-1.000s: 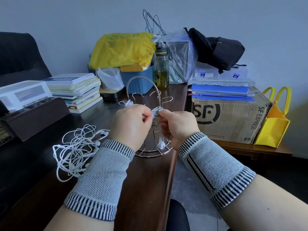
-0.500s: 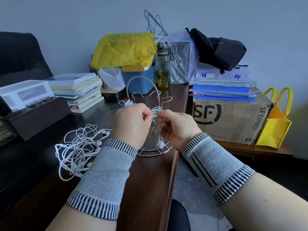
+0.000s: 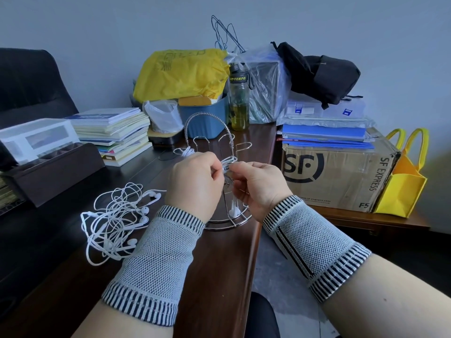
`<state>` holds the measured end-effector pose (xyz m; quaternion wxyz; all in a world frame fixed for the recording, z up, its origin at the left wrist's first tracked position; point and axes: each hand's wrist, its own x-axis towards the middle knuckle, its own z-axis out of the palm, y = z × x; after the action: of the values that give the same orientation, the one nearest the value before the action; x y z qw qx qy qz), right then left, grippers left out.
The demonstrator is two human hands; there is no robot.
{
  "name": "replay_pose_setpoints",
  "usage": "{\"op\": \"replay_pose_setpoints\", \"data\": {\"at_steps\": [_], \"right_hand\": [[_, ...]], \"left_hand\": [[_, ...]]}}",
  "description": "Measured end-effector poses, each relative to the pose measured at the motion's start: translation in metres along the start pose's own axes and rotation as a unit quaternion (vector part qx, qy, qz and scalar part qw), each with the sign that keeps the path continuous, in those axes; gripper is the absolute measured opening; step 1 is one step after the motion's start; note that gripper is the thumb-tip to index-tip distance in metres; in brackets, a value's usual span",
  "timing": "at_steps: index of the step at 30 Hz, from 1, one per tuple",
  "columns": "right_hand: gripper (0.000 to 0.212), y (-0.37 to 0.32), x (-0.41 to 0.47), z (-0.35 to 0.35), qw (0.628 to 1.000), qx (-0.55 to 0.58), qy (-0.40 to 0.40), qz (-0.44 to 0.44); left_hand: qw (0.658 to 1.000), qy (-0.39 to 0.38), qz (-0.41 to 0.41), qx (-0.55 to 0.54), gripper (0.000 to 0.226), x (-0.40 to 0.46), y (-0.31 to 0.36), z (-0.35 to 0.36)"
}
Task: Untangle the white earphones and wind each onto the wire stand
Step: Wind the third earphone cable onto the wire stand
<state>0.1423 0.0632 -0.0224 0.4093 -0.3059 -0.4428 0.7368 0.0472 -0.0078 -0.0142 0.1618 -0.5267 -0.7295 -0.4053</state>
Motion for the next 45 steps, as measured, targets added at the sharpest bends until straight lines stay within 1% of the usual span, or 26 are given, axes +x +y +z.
{"op": "replay_pose_setpoints", "data": {"at_steps": [5,10,13,14,16,18,20,22,26,30,32,38,45], "right_hand": [[0.02,-0.002,0.003,0.002,1.0,0.005,0.0,0.024],[0.016,0.001,0.004,0.0,0.999,0.043,-0.019,0.014],[0.013,0.001,0.003,-0.001,0.998,0.053,-0.031,-0.003],[0.014,0.002,0.004,-0.002,0.999,0.036,-0.029,-0.018],[0.02,0.005,0.005,-0.005,0.997,-0.043,-0.007,-0.066],[0.024,0.01,0.007,-0.008,0.984,-0.127,0.014,-0.121],[0.022,0.014,0.007,-0.009,0.97,-0.18,0.018,-0.161],[0.021,0.015,0.008,-0.009,0.95,-0.239,0.02,-0.198],[0.019,0.018,0.01,-0.01,0.886,-0.361,0.031,-0.288],[0.016,0.022,0.013,-0.017,0.858,-0.388,0.008,-0.336],[0.018,0.024,0.014,-0.021,0.86,-0.384,0.007,-0.336],[0.024,0.025,0.012,-0.027,0.913,-0.286,-0.026,-0.29],[0.021,0.026,0.012,-0.03,0.926,-0.273,-0.015,-0.262]], "left_hand": [[1.0,0.01,-0.013,0.011,0.01,-0.001,0.003,0.001],[0.999,-0.005,-0.038,0.01,0.012,0.001,0.002,0.003],[0.999,-0.011,-0.037,0.002,0.011,0.001,0.0,0.002],[0.999,-0.011,-0.036,-0.003,0.01,0.002,0.0,0.002],[0.999,-0.014,-0.038,-0.007,0.013,0.002,0.0,0.001],[0.999,-0.019,-0.041,-0.005,0.015,0.002,0.0,0.001],[0.999,-0.023,-0.045,0.0,0.016,0.002,0.0,-0.001],[0.998,-0.026,-0.047,0.007,0.016,0.002,0.0,-0.002],[0.998,-0.03,-0.052,0.015,0.017,0.001,0.0,-0.004],[0.998,-0.035,-0.059,0.006,0.013,0.002,-0.002,-0.003],[0.997,-0.034,-0.065,-0.005,0.013,0.002,-0.003,-0.004],[0.997,-0.039,-0.061,-0.008,0.018,0.0,-0.004,-0.005],[0.997,-0.048,-0.062,-0.003,0.018,0.0,-0.003,-0.008]]}}
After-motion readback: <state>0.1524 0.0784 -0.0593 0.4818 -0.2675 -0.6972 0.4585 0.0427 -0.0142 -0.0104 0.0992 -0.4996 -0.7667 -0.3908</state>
